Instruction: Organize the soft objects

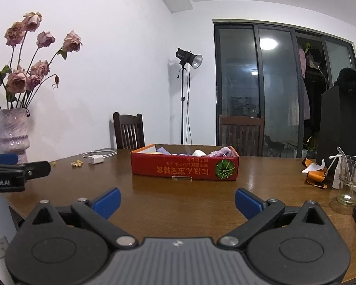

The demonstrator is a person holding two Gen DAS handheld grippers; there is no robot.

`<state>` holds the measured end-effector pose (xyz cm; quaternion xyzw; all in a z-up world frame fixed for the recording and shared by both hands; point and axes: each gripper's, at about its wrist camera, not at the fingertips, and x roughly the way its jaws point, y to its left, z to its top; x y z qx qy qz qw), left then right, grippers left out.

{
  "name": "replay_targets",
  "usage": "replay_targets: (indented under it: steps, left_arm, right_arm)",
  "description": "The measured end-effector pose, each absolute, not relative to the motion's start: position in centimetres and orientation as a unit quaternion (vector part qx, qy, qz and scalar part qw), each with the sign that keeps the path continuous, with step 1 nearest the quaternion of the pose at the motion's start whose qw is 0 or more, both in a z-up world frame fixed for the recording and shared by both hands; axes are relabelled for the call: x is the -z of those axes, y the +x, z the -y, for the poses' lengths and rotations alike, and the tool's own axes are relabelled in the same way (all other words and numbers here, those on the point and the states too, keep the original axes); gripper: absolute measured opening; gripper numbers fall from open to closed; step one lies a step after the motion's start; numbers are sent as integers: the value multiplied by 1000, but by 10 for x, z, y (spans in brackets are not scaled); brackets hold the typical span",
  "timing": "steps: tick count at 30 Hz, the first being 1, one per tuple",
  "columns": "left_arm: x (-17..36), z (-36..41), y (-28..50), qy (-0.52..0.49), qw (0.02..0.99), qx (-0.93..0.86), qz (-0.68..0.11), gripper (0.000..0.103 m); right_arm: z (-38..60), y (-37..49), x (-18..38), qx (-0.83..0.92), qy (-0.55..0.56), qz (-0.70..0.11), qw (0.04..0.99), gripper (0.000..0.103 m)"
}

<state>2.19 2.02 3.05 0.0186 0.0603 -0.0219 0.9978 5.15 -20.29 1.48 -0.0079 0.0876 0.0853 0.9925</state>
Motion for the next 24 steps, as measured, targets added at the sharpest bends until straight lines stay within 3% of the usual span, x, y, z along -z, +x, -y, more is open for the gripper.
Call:
replay_targets:
  steps: [24]
  left_arm:
    - [-31,-18,21,17,997,28,-64,103]
  right_arm:
    - [204,53,-8,-73,-6,-96,993,103]
